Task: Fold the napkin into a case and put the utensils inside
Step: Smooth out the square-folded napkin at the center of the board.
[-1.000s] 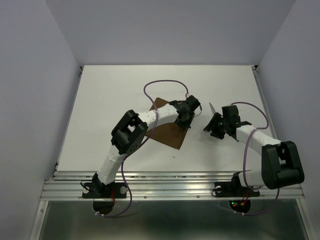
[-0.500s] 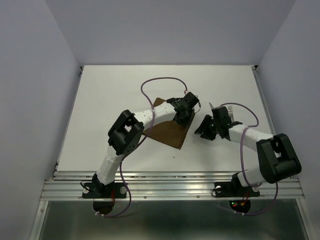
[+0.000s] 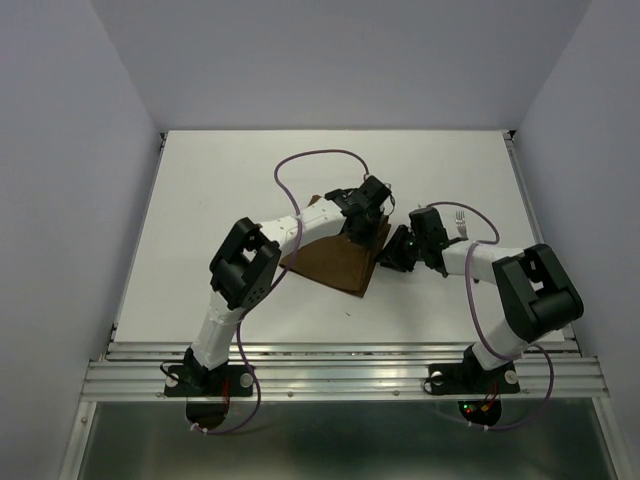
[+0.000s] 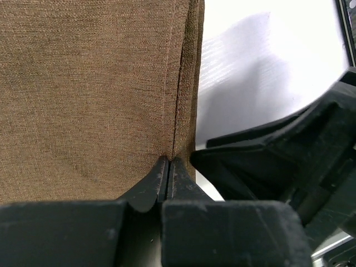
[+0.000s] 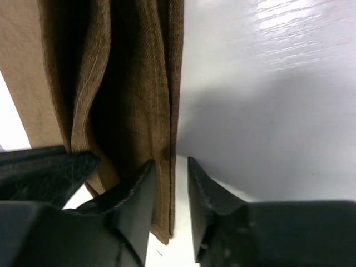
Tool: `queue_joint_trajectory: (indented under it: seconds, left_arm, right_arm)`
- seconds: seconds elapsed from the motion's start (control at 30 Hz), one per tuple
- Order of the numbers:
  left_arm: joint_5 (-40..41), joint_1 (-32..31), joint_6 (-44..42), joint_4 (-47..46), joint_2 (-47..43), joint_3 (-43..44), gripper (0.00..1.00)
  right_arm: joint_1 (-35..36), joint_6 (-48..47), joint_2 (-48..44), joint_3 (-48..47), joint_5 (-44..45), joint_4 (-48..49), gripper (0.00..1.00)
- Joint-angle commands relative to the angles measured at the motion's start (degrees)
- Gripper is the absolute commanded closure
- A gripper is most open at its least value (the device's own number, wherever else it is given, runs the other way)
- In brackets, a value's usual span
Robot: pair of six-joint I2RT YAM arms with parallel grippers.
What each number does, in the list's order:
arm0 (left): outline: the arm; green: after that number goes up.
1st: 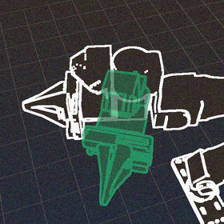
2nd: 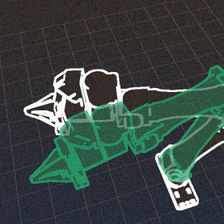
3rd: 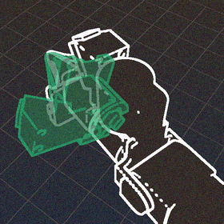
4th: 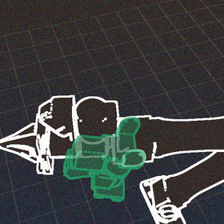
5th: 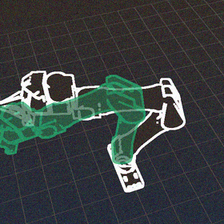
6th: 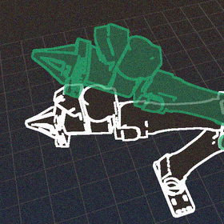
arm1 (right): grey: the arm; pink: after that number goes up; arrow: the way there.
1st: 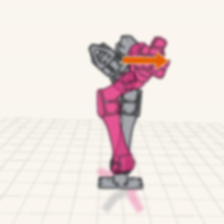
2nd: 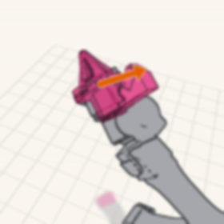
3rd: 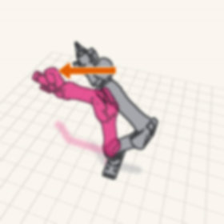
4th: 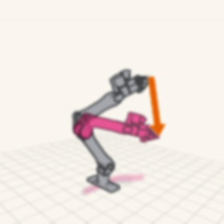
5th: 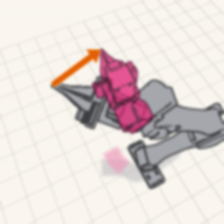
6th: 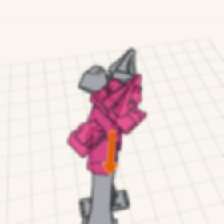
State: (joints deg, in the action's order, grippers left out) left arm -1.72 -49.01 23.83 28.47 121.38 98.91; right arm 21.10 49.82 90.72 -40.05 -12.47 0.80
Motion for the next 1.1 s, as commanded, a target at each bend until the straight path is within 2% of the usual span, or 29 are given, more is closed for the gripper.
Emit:
queue_joint_trajectory:
  seconds: [0.0, 0.1, 0.33, 0.73, 1.07]
  left_arm:
    - [-1.4, 0.6, -0.6, -0.4, -4.1, -0.7, 1.0]
    - [-1.8, 0.8, -0.5, -0.3, -4.2, -0.6, 1.0]
    - [-2.1, 0.8, 1.3, 1.9, -3.4, 0.6, 1.0]
    - [-8.2, 0.9, 4.6, 1.9, -3.6, 2.9, 1.0]
    - [-7.8, 1.6, 9.2, 1.2, -4.3, 3.4, 1.0]
  right_arm:
    - [0.4, 1.0, 2.5, -1.8, 1.4, 2.0, 0.71]
    - [1.0, 1.3, 3.7, -2.5, 1.5, 2.5, 0.76]
    - [1.0, 2.6, 5.1, -2.7, 2.5, 3.5, 0.96]
    - [1.6, 3.9, 5.6, -2.1, 2.5, 4.9, 0.98]
    - [1.6, 4.1, 4.5, -1.2, 3.1, 4.7, 0.98]
